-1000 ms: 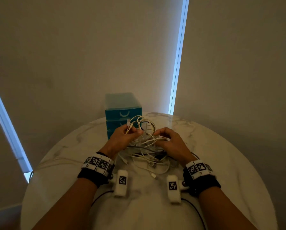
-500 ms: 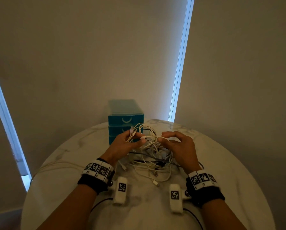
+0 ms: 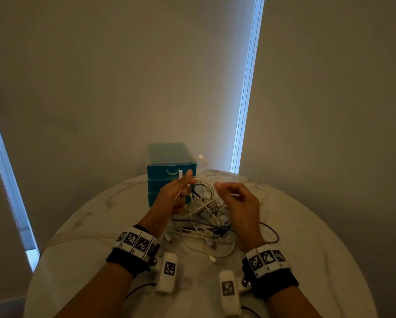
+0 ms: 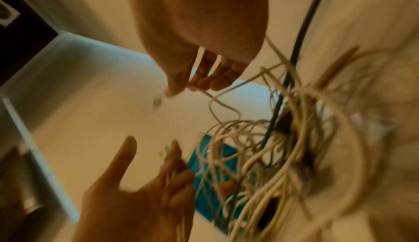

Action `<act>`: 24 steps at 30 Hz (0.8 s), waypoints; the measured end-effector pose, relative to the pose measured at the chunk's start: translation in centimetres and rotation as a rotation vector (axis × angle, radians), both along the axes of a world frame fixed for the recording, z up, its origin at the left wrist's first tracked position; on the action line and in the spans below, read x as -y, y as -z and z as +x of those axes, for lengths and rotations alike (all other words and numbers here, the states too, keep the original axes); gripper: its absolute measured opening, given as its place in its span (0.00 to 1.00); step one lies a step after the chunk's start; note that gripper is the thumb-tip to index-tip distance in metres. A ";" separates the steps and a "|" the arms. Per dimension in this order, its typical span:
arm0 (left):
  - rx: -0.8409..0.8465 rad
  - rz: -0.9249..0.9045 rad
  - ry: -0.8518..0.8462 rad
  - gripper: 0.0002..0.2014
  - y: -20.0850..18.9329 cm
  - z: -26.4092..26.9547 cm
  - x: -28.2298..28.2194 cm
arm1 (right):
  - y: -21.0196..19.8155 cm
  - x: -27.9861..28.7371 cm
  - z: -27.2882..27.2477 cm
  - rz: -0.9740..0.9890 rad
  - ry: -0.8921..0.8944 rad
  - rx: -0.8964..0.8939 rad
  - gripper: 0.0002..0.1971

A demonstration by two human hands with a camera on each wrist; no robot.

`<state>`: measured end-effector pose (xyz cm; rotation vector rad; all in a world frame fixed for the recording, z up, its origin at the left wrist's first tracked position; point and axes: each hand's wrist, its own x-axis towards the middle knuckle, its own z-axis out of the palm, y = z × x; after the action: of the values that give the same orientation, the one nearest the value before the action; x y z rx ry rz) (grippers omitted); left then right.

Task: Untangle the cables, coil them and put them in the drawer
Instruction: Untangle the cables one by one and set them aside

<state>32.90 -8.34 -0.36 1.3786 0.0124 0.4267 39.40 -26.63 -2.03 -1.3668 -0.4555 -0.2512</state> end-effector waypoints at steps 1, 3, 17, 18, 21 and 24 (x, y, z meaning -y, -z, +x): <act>0.021 0.018 -0.005 0.24 -0.2 -0.2 0.3 | 0.2 -0.7 -0.4 -0.073 -0.033 0.038 0.07; 0.048 0.111 -0.078 0.21 -0.6 -0.5 0.8 | 0.5 -1.7 -0.9 -0.160 -0.062 0.083 0.08; 0.142 0.122 0.081 0.19 -1.2 -1.1 0.7 | -0.8 -0.6 0.5 0.214 -0.341 -0.422 0.19; 0.127 0.134 0.086 0.20 -1.2 -1.1 0.7 | -1.1 -0.2 0.5 0.372 -0.435 -0.464 0.21; 0.090 0.105 0.104 0.22 -1.5 -1.1 0.4 | -1.7 0.6 0.5 0.443 -0.474 -0.415 0.17; -0.035 -0.038 0.104 0.22 -1.8 -1.1 0.1 | -1.6 -0.2 -0.1 0.188 -0.312 -0.174 0.17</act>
<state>31.79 -8.46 1.49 1.3422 -0.0222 0.3140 39.27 -26.48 -0.39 -1.1048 -0.4793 0.0799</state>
